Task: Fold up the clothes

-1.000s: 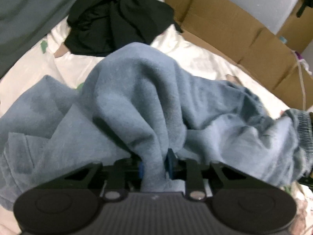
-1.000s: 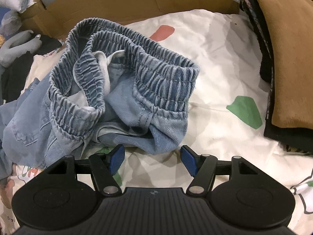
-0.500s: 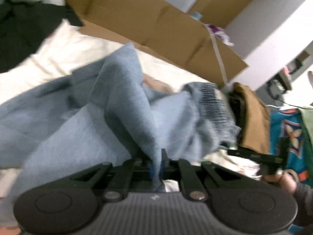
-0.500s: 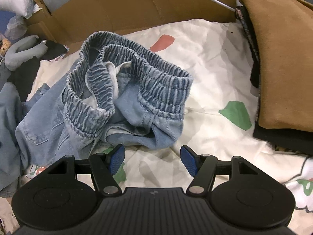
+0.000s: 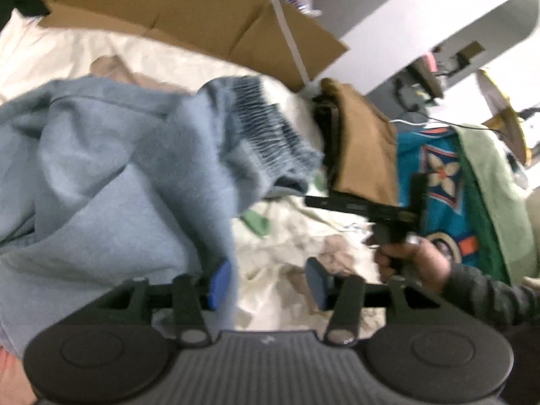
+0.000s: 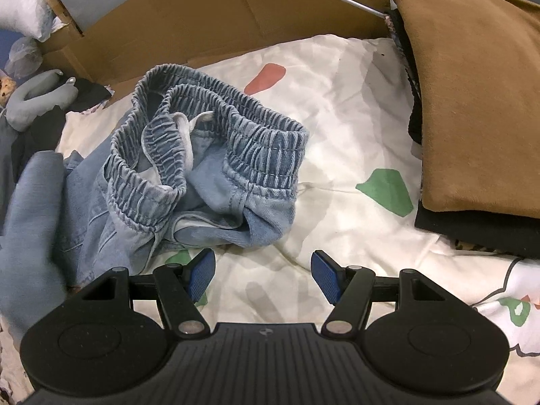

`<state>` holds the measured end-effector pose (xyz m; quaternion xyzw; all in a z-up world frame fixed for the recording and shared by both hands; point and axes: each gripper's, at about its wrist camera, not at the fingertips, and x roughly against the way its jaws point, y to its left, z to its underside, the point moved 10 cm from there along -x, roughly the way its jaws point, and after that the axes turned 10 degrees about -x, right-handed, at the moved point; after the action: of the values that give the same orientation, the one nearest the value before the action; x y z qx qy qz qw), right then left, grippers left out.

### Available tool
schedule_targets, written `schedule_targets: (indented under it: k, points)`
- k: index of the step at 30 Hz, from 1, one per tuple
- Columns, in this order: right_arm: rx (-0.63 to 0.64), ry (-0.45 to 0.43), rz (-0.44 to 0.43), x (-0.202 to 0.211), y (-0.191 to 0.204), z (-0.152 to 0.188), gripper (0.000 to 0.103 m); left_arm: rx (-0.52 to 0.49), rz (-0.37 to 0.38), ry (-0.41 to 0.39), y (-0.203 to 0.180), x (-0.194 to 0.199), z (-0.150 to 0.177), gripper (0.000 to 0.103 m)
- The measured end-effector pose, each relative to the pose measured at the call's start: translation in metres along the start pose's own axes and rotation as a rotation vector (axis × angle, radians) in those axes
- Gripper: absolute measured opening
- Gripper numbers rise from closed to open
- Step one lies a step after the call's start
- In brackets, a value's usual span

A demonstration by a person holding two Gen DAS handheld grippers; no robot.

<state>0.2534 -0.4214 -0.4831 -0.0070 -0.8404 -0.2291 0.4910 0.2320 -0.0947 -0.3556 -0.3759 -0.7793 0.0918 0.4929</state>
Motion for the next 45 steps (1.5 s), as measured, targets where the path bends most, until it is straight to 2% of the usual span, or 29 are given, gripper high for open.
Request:
schedule_targets:
  k: [3, 6, 8, 12, 15, 20, 22, 26, 29, 30, 32, 33, 34, 38, 42, 45]
  points:
    - [0.007, -0.003, 0.001, 0.0, 0.002, 0.0, 0.069, -0.029, -0.027, -0.03, -0.001, 0.022, -0.005, 0.058]
    - [0.01, -0.005, 0.002, 0.0, 0.003, 0.0, 0.069, -0.006, -0.104, -0.073, 0.025, 0.041, -0.014, 0.063]
    - [0.011, -0.005, 0.004, 0.0, 0.003, 0.001, 0.069, 0.049, -0.222, -0.103, 0.058, 0.055, -0.016, 0.072]
    - [0.018, 0.0, 0.011, -0.002, 0.006, 0.002, 0.069, 0.155, -0.412, -0.142, 0.12, 0.084, -0.007, 0.073]
    - [0.034, 0.004, 0.021, -0.003, 0.008, 0.002, 0.069, 0.19, -0.563, -0.126, 0.158, 0.103, 0.005, 0.074]
    - [0.04, 0.007, 0.041, -0.007, 0.006, 0.002, 0.069, 0.257, -0.728, -0.137, 0.207, 0.127, 0.031, 0.081]
    - [0.043, 0.008, 0.048, -0.01, 0.006, 0.003, 0.069, 0.257, -0.807, -0.121, 0.223, 0.134, 0.041, 0.081]
    - [0.036, 0.021, 0.06, -0.019, 0.005, 0.005, 0.069, 0.241, -0.898, -0.085, 0.25, 0.144, 0.06, 0.085]
    - [0.053, 0.029, 0.064, -0.023, 0.009, 0.005, 0.069, 0.247, -0.93, -0.054, 0.27, 0.142, 0.075, 0.084]
    - [0.058, 0.031, 0.065, -0.025, 0.009, 0.004, 0.069, 0.253, -0.936, -0.049, 0.276, 0.142, 0.079, 0.08]
    - [0.061, 0.033, 0.066, -0.026, 0.01, 0.003, 0.069, 0.263, -0.927, -0.041, 0.283, 0.139, 0.084, 0.065]
    - [0.062, 0.032, 0.065, -0.027, 0.011, 0.002, 0.069, 0.274, -0.922, -0.038, 0.285, 0.14, 0.087, 0.047]
    - [0.064, 0.03, 0.063, -0.027, 0.012, 0.001, 0.069, 0.285, -0.917, -0.035, 0.286, 0.14, 0.089, 0.039]
    - [0.06, 0.028, 0.061, -0.027, 0.012, 0.001, 0.069, 0.332, -0.866, -0.076, 0.275, 0.143, 0.089, 0.031]
    - [0.054, 0.028, 0.055, -0.026, 0.013, 0.002, 0.069, 0.35, -0.759, -0.107, 0.249, 0.134, 0.081, 0.026]
    - [0.057, 0.02, 0.048, -0.021, 0.015, 0.001, 0.069, 0.32, -0.642, -0.125, 0.216, 0.123, 0.066, 0.023]
